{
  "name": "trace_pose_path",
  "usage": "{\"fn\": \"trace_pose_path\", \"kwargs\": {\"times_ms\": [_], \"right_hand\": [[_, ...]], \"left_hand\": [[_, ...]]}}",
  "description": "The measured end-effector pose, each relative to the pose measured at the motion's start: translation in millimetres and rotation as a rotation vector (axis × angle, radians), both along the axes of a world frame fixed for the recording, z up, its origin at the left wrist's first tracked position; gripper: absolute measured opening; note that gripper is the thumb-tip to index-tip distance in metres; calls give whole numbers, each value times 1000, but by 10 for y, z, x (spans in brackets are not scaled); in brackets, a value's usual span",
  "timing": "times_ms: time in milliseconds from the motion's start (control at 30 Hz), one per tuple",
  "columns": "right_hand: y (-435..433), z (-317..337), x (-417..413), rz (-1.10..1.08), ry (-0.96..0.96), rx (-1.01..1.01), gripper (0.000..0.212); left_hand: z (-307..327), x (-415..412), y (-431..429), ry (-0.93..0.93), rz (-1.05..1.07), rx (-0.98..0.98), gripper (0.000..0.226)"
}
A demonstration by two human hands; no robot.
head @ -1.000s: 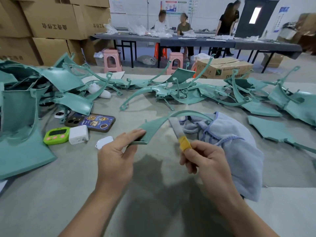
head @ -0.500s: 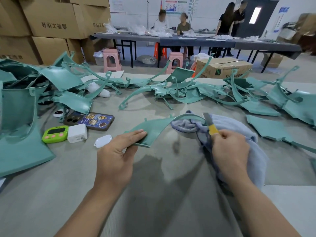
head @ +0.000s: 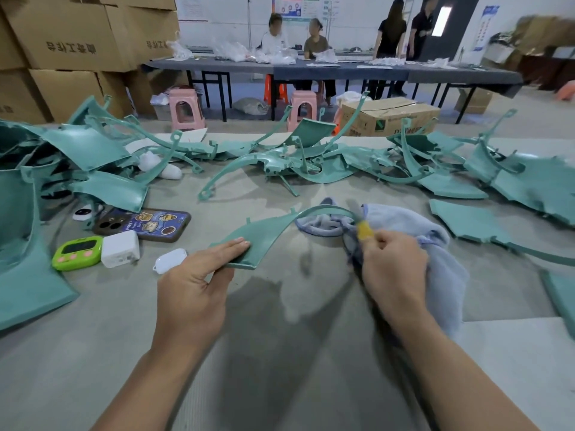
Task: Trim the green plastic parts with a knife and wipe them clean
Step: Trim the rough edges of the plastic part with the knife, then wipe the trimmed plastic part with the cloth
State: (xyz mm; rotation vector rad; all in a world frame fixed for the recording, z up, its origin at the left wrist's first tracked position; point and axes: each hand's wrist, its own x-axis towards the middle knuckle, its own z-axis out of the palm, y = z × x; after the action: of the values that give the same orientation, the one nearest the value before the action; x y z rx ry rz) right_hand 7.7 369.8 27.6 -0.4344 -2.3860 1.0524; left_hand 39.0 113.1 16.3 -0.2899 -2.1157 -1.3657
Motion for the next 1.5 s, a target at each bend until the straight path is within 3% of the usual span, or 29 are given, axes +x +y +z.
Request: {"fn": "trace_pose_path", "kwargs": {"times_ms": [100, 167, 267, 333, 400, 533, 600, 733, 833, 933, 1000, 1067, 1133, 1167, 1200, 1300, 1367, 1400, 1500], "right_hand": [[198, -2, -37, -155, -51, 29, 45], [148, 3, 11, -7, 57, -54, 46], [-131, 43, 146, 355, 114, -236, 29], [-249, 37, 155, 424, 93, -210, 29], [-222, 13, 89, 337, 38, -155, 28], [169, -44, -53, -72, -100, -39, 41], [246, -55, -44, -84, -43, -42, 42], [-5, -1, 163, 197, 34, -90, 29], [-262, 55, 360, 440, -18, -140, 24], [-384, 64, 474, 635, -225, 95, 18], [-398, 43, 508, 682, -301, 272, 32], [-360, 77, 514, 635, -211, 243, 43], [-229, 133, 430, 464, 105, 184, 25], [-144, 153, 352, 339, 217, 260, 20], [-50, 172, 271, 208, 238, 366, 33], [268, 86, 100, -34, -167, 602, 70], [404, -21, 77, -30, -327, 651, 60], [436, -29, 69, -15, -268, 610, 48], [363, 86, 139, 0, 186, 282, 19]], "left_hand": [[-4, 26, 8, -21, -8, 29, 62], [3, 21, 11, -44, 1, 54, 62], [7, -7, 10, -69, 18, 67, 65], [0, -12, 0, -72, 11, 58, 66], [-9, -12, -20, -83, 8, 69, 68], [-25, -23, -47, -116, 54, 77, 72], [-42, -46, -66, -159, 77, 83, 70], [-65, -121, -126, -224, 167, 85, 35], [-50, -147, -193, -253, 224, 231, 30], [-49, -170, -291, -260, 310, 382, 26], [-40, -185, -346, -279, 348, 465, 28], [-33, -202, -360, -304, 344, 504, 25], [-31, -216, -346, -336, 313, 493, 22], [-32, -215, -328, -348, 288, 484, 23], [-35, -210, -307, -350, 261, 473, 24], [-33, -184, -225, -322, 180, 452, 22], [-7, -156, -156, -309, 106, 476, 17], [17, -148, -128, -306, 73, 493, 17], [69, -115, -90, -317, -3, 540, 30]]}}
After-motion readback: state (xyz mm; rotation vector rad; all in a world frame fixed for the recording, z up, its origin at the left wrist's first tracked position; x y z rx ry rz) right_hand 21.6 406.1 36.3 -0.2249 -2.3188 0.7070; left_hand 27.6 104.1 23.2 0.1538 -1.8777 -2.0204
